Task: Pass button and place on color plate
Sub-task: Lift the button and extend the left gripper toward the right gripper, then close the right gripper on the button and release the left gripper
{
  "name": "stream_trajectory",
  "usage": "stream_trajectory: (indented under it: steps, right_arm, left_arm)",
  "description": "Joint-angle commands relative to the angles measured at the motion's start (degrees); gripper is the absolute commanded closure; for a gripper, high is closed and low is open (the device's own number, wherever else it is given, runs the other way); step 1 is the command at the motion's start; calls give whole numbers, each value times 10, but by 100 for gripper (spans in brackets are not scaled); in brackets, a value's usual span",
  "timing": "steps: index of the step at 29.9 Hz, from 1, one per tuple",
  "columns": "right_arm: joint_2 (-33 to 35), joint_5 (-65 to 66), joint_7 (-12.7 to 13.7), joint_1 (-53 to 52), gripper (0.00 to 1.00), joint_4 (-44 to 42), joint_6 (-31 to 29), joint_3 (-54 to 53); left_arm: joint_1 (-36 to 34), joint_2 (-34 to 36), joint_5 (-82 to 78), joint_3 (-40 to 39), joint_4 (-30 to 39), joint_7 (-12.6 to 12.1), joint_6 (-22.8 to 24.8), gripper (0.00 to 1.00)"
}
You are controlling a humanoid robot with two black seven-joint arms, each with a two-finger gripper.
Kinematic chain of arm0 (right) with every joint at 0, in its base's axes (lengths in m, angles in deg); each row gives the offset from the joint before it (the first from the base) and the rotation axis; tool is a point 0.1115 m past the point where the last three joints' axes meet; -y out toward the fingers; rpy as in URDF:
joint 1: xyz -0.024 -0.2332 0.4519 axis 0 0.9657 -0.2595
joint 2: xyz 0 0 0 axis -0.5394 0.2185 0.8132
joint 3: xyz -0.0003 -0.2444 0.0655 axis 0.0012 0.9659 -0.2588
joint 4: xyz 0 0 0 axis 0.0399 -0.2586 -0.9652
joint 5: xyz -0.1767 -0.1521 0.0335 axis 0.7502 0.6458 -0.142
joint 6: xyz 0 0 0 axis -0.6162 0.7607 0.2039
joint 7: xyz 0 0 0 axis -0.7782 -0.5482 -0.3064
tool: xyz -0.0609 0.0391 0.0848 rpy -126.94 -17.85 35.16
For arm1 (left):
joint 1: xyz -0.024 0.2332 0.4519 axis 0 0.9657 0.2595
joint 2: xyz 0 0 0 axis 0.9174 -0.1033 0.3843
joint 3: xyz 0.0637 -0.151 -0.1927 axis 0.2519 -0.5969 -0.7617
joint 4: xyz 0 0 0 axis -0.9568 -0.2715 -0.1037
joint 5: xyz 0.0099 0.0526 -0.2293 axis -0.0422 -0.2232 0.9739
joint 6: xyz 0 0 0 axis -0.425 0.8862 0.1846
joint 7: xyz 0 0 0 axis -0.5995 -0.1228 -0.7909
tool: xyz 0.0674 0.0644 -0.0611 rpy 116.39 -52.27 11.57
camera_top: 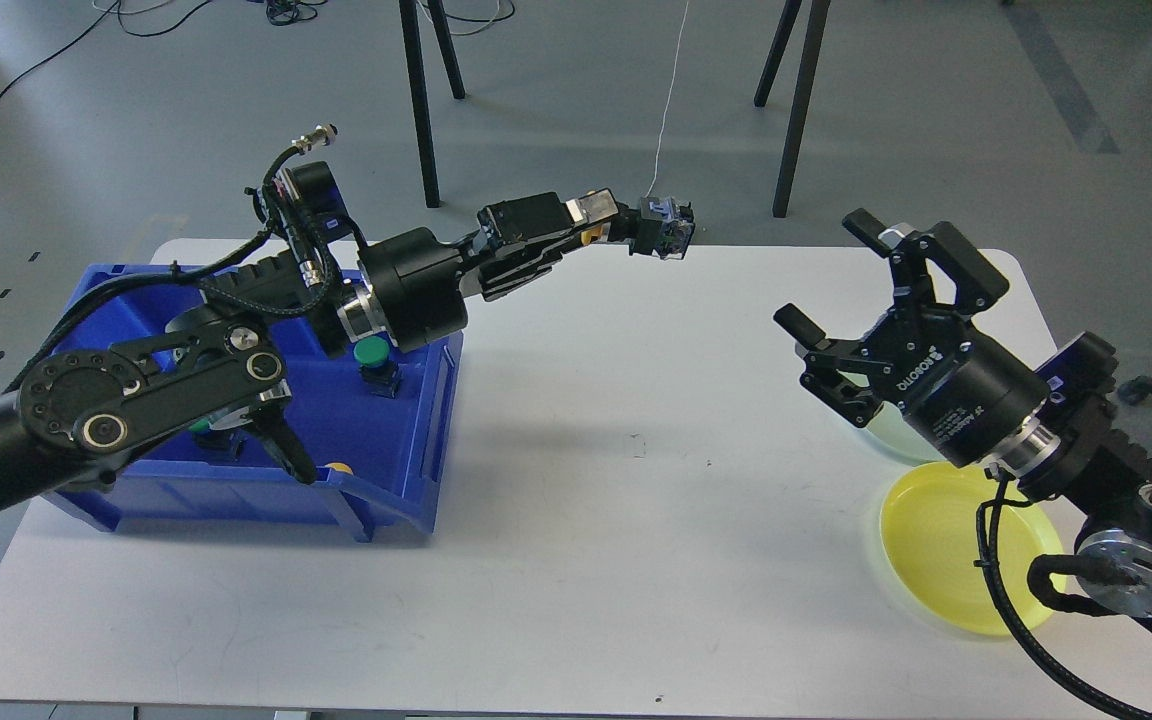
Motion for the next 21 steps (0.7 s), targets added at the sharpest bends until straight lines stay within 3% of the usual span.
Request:
stream_trajectory:
  steps: [1, 11, 21]
  right_arm:
    - [-34, -2, -4, -36, 1, -30, 11, 20]
    - [-125, -2, -5, -74, 1, -105, 10, 30]
    - [-175, -2, -2, -121, 2, -149, 9, 41]
  left_arm:
    - [1, 0, 0, -1, 0, 0, 0, 91]
    - [4, -1, 1, -2, 0, 0, 0, 91]
    - [4, -1, 2, -2, -1, 0, 0, 91]
